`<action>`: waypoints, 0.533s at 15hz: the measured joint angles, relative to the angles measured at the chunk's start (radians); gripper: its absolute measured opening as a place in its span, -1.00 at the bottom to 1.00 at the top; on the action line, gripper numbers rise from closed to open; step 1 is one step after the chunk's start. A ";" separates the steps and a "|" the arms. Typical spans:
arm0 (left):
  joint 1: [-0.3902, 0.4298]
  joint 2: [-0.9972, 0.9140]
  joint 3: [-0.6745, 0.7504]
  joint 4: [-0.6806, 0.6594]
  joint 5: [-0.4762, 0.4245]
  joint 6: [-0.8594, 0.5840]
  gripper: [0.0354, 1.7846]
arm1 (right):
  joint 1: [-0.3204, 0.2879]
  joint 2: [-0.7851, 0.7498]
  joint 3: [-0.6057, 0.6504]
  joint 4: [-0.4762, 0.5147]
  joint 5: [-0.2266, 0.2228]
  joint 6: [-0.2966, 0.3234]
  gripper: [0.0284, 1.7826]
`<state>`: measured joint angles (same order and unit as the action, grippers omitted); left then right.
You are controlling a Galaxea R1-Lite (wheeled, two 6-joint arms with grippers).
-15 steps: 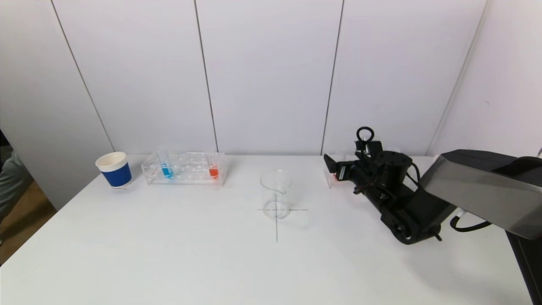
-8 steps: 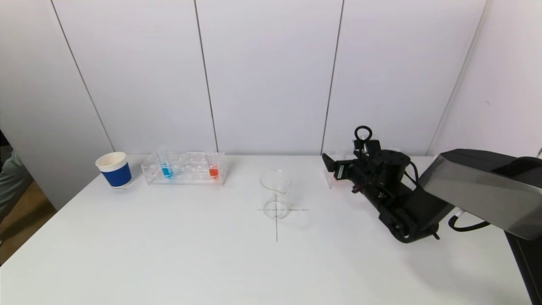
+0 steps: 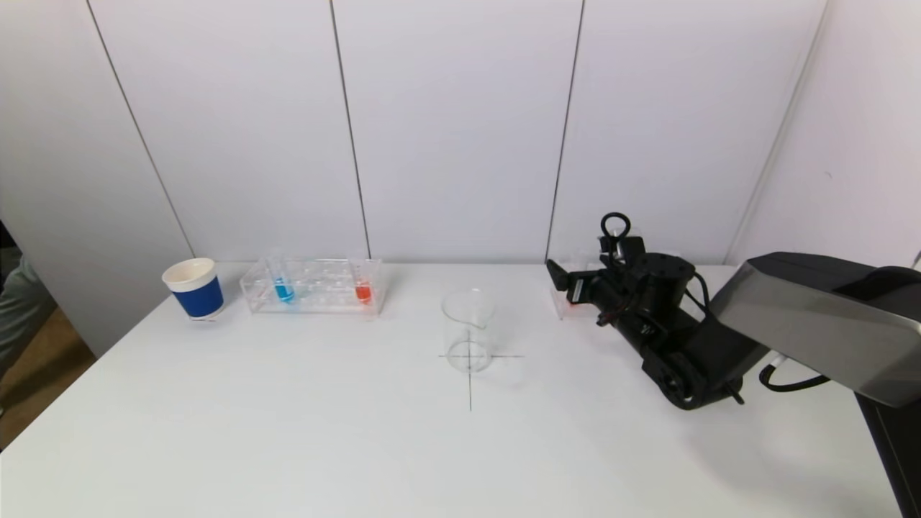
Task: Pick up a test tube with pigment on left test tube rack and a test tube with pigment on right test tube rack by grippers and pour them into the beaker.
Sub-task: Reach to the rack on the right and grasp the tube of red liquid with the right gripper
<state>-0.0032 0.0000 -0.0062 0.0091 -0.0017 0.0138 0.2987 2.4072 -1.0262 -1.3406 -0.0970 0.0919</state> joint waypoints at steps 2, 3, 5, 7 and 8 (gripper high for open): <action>0.000 0.000 0.000 0.000 0.000 -0.001 0.98 | 0.000 0.000 -0.001 0.000 0.001 0.001 0.99; 0.000 0.000 0.000 0.000 0.000 0.000 0.98 | 0.000 0.000 -0.002 0.000 0.001 0.001 0.99; 0.000 0.000 0.000 0.000 0.000 0.000 0.98 | -0.001 0.001 -0.005 0.000 0.001 0.001 0.93; 0.000 0.000 0.000 0.000 0.000 -0.001 0.98 | -0.002 0.001 -0.007 0.000 0.001 0.001 0.77; 0.000 0.000 0.000 0.000 0.000 0.000 0.98 | -0.003 0.001 -0.008 0.000 0.001 0.001 0.63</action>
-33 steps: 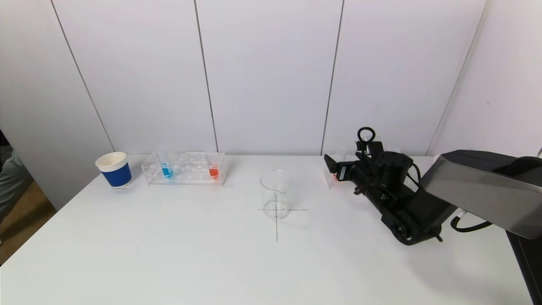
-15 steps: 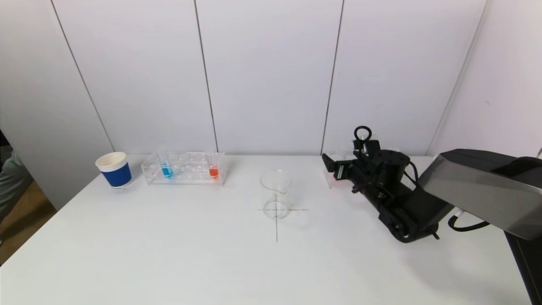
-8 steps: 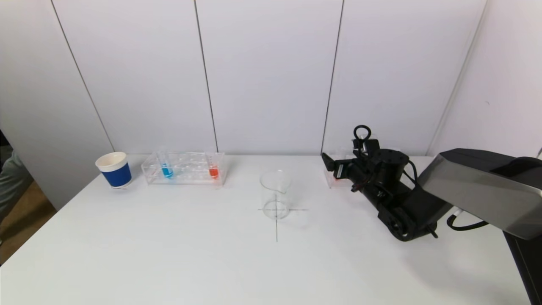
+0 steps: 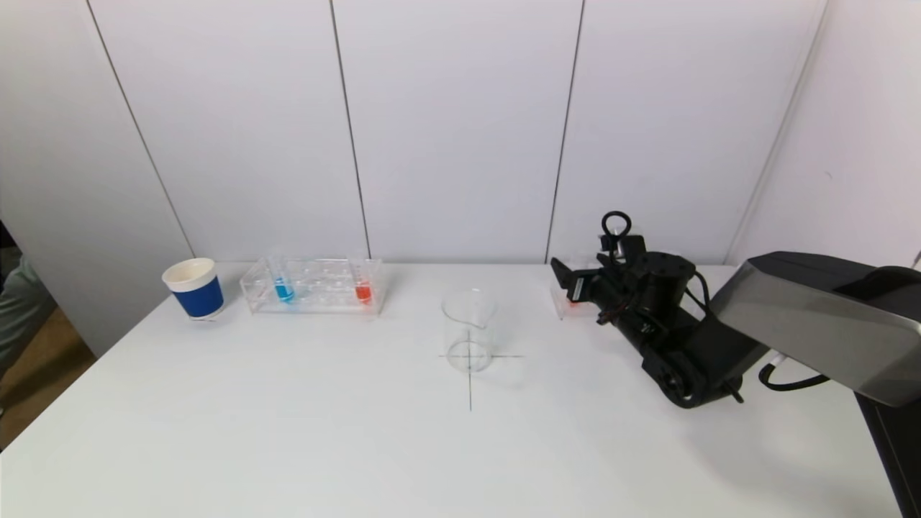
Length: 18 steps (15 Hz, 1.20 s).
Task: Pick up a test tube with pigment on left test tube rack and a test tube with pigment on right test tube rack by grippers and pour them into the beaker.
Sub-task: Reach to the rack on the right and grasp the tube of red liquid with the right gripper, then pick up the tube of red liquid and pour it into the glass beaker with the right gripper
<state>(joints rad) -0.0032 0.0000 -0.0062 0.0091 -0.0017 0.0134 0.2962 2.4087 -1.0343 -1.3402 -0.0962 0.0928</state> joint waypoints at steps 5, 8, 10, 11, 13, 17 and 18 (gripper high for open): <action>0.000 0.000 0.000 0.000 0.000 0.000 0.98 | -0.001 0.002 -0.007 0.001 0.000 0.000 -0.37; 0.000 0.000 0.000 0.000 0.000 0.000 0.98 | -0.001 0.003 -0.009 0.006 0.000 0.000 -0.50; 0.000 0.000 0.000 0.000 0.000 0.000 0.98 | 0.000 0.003 -0.010 0.007 0.000 0.000 -0.50; 0.000 0.000 0.000 0.000 0.000 0.000 0.98 | 0.000 0.003 -0.010 0.008 0.000 0.000 -0.50; 0.000 0.000 0.000 0.000 0.000 0.000 0.98 | 0.000 0.003 -0.013 0.009 0.000 0.000 -0.50; 0.000 0.000 0.000 0.000 0.000 0.000 0.98 | 0.000 0.003 -0.016 0.011 -0.002 0.001 -0.50; 0.000 0.000 0.000 0.000 0.000 0.000 0.98 | 0.000 0.001 -0.016 0.011 -0.003 0.001 -0.50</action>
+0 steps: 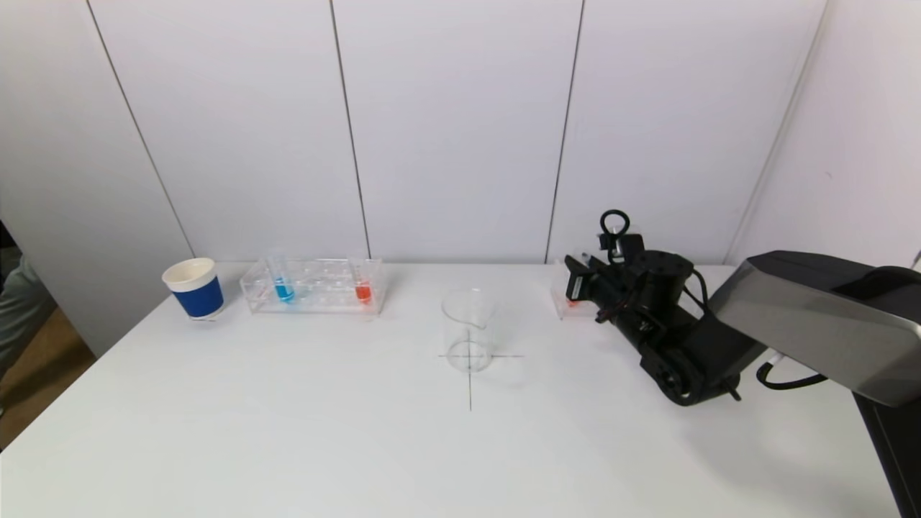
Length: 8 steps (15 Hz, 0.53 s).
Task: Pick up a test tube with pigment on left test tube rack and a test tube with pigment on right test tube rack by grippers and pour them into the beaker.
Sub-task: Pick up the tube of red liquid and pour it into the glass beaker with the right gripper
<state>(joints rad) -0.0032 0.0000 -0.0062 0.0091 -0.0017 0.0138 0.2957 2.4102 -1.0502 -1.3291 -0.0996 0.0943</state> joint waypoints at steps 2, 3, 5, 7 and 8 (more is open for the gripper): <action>0.000 0.000 0.000 0.000 0.000 0.000 0.98 | 0.001 -0.007 0.000 0.000 -0.003 -0.001 -0.50; 0.000 0.000 0.000 0.000 0.000 0.000 0.98 | 0.002 -0.013 0.000 0.006 -0.003 -0.003 -0.50; 0.000 0.000 0.000 0.000 0.000 0.000 0.98 | 0.003 -0.033 0.000 0.029 -0.003 -0.006 -0.50; 0.000 0.000 0.000 0.000 0.000 0.000 0.98 | 0.005 -0.066 0.000 0.063 -0.003 -0.006 -0.50; 0.000 0.000 0.000 0.000 0.000 0.000 0.98 | 0.006 -0.087 0.000 0.084 -0.003 -0.008 -0.50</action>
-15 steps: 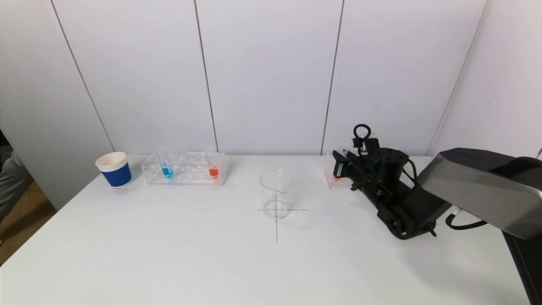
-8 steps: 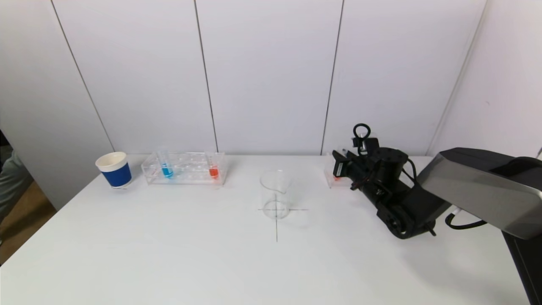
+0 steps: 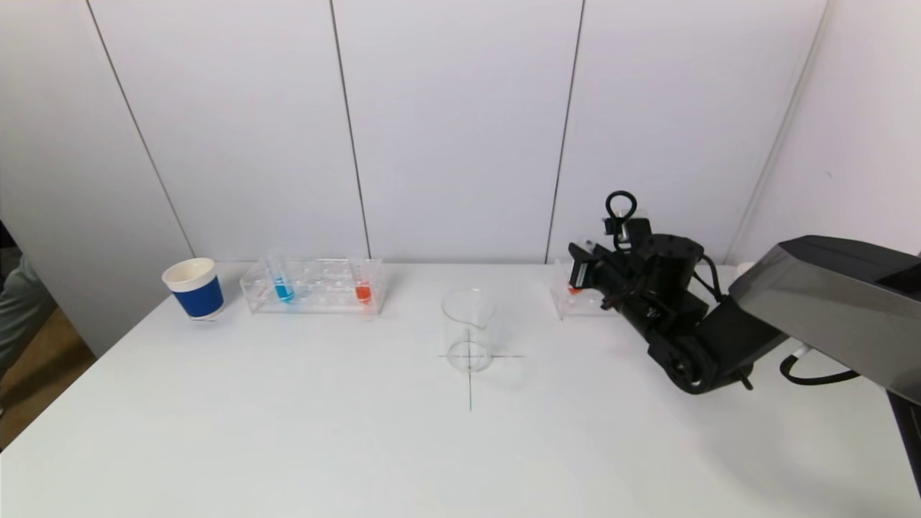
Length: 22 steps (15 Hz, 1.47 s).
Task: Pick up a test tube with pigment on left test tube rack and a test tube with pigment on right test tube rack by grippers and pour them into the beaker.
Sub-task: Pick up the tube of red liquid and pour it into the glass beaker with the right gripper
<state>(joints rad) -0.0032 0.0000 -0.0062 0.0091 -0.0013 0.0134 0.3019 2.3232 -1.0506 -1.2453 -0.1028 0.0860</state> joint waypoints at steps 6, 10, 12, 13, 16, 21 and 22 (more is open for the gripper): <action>0.000 0.000 0.000 0.000 0.000 0.000 0.98 | 0.004 -0.129 -0.012 0.106 0.000 -0.038 -0.50; 0.000 0.000 0.000 0.000 0.000 0.000 0.98 | 0.009 -0.214 -0.024 0.170 0.016 -0.089 -0.50; 0.000 0.000 0.000 0.000 0.000 0.000 0.98 | 0.011 -0.262 -0.030 0.208 0.022 -0.124 -0.50; 0.000 0.000 0.000 0.000 0.000 0.000 0.98 | 0.013 -0.290 -0.033 0.217 0.023 -0.153 -0.50; 0.000 0.000 0.000 0.000 0.000 0.000 0.98 | 0.027 -0.354 -0.040 0.258 0.021 -0.234 -0.50; 0.000 0.000 0.000 0.000 0.000 0.000 0.98 | 0.096 -0.434 -0.051 0.310 0.030 -0.429 -0.50; 0.000 0.000 0.000 0.000 0.000 0.000 0.98 | 0.111 -0.439 -0.051 0.309 0.038 -0.453 -0.50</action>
<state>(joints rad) -0.0028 0.0000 -0.0062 0.0091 -0.0017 0.0134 0.4128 1.8843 -1.1015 -0.9362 -0.0645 -0.3670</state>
